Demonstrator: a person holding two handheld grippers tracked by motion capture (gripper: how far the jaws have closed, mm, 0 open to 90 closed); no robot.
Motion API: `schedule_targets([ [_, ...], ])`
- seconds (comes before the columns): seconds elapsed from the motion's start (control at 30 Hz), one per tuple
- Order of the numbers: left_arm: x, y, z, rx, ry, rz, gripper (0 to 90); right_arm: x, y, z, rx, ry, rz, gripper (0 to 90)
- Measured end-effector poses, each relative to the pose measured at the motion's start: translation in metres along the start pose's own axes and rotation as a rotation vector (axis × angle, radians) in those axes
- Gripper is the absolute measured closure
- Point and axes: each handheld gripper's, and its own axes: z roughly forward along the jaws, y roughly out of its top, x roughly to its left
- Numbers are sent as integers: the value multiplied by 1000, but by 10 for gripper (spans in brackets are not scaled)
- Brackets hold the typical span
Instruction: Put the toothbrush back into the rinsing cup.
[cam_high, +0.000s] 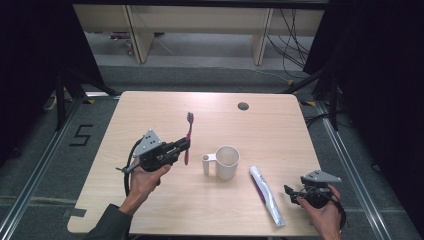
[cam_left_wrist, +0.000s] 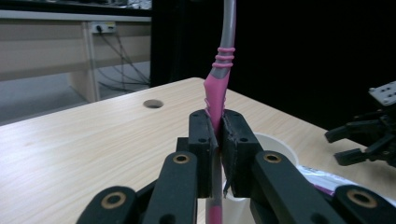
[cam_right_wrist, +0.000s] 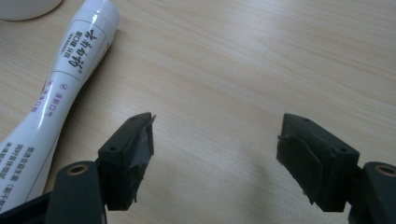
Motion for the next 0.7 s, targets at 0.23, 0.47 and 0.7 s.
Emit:
schedule_targets([
  [0.23, -8, 4, 16, -24, -25, 14, 829, 2, -1, 1, -6, 13, 30, 276],
  [0.47, -12, 7, 28, -43, -39, 18, 829, 3, 0, 0, 23, 13, 42, 276],
  [0.7, -14, 6, 39, -50, -46, 20, 828, 2, 0, 0, 21, 14, 38, 276],
])
